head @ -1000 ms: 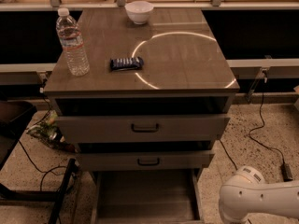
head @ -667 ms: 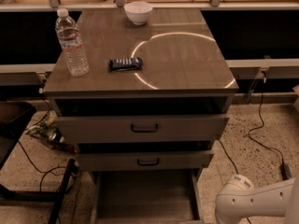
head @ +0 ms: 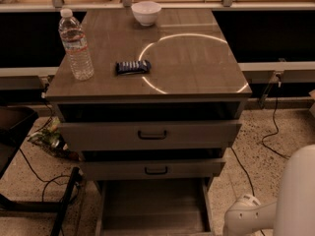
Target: Close bottom drawer
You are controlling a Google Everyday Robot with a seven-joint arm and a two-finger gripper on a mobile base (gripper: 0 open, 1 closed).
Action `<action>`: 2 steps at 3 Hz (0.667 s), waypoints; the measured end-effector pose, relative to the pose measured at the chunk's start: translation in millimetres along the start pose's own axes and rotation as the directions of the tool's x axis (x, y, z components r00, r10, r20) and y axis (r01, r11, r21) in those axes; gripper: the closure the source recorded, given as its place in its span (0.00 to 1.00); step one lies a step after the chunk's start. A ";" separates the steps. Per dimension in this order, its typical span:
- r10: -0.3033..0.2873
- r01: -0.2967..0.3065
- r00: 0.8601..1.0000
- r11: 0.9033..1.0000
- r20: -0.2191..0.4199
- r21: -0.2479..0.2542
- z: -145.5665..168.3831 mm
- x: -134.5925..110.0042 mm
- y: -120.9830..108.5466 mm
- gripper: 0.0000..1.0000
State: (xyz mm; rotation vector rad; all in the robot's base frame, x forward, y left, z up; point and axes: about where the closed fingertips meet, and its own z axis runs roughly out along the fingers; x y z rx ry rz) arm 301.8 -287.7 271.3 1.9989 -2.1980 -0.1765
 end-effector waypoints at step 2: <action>-0.014 0.015 0.999 0.999 0.036 -0.037 30.4 -7.6 5.3 1.00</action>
Offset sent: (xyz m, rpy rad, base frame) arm -0.0081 0.0060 -0.0245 0.0357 0.0268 0.0027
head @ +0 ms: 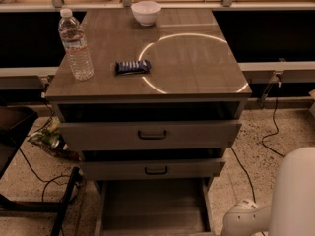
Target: Close bottom drawer
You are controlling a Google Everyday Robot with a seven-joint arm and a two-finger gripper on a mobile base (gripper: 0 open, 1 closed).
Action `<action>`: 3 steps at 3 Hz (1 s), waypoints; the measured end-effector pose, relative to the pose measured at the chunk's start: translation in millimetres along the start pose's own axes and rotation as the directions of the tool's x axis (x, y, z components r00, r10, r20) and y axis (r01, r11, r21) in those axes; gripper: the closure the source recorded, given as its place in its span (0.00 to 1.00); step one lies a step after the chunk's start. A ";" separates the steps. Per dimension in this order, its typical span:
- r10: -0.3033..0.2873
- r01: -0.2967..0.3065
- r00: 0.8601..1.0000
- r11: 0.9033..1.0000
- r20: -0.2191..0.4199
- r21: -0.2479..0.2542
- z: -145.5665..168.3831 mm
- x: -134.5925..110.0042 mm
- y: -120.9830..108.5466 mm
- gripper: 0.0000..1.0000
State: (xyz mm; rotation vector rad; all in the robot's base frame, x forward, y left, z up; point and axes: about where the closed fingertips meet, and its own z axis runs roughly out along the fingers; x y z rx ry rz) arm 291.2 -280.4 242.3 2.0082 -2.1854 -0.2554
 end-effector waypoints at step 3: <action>-0.101 0.100 0.994 0.995 0.036 0.024 63.4 -60.7 -4.1 1.00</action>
Offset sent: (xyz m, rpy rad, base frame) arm -0.0127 0.0726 -0.0823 0.0562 -0.0309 0.0957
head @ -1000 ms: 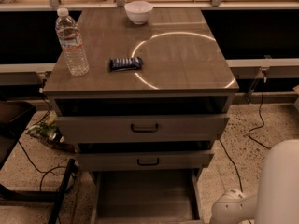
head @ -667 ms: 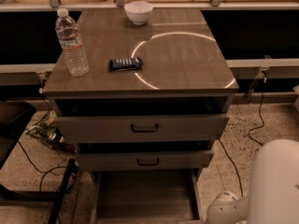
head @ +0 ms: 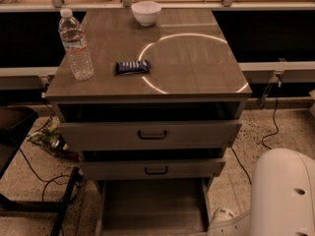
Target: Close bottom drawer
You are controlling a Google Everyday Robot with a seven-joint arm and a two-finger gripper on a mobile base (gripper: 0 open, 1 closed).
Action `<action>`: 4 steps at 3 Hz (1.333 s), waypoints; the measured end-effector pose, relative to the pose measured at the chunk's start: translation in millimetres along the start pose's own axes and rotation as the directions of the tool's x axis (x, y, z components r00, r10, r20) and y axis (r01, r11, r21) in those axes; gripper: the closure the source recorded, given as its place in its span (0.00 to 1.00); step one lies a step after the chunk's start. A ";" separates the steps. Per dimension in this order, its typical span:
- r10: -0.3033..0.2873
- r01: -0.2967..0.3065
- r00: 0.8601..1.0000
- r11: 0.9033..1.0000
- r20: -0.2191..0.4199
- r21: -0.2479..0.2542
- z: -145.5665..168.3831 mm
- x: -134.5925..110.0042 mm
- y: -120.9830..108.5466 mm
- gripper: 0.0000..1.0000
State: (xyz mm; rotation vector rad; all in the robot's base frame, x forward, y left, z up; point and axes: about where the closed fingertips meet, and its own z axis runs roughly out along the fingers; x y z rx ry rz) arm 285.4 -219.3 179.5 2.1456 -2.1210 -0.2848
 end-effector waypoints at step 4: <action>-0.103 0.097 0.993 0.988 0.050 0.124 42.1 -66.9 -49.3 1.00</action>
Offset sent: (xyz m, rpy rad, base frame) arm 0.0260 0.0647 -0.0520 0.1011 -0.1070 0.0462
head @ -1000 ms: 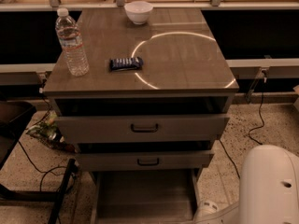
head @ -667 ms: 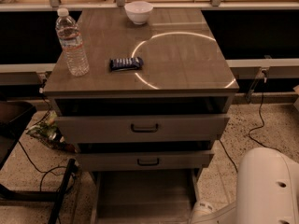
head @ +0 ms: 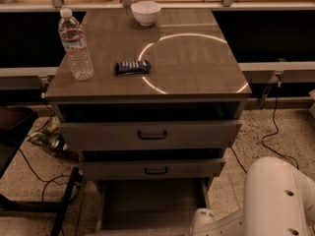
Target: Close bottom drawer
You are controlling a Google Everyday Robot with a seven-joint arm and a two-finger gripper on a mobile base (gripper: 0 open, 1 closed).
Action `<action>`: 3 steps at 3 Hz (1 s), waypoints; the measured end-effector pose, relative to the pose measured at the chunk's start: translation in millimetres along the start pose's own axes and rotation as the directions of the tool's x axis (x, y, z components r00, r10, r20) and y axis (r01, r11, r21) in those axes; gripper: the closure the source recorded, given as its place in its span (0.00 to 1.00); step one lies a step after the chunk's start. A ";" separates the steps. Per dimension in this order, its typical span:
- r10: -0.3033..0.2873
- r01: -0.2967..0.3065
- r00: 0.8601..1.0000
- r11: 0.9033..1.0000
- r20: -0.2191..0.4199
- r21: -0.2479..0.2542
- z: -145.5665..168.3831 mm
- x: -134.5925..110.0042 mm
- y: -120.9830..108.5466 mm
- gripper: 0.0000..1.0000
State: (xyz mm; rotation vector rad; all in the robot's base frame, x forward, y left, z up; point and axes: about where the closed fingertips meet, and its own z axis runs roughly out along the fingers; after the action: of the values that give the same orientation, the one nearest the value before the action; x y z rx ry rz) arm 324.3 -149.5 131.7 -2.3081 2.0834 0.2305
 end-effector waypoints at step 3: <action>-0.026 0.029 0.997 0.999 -0.068 0.038 1.2 -9.1 -35.7 1.00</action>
Offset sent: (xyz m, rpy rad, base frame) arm 0.0848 0.0306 -0.0034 -0.1428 -0.1189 0.0649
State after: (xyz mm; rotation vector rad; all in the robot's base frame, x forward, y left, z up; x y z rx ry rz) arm 358.7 -136.6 128.7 -2.3528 2.0649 0.1123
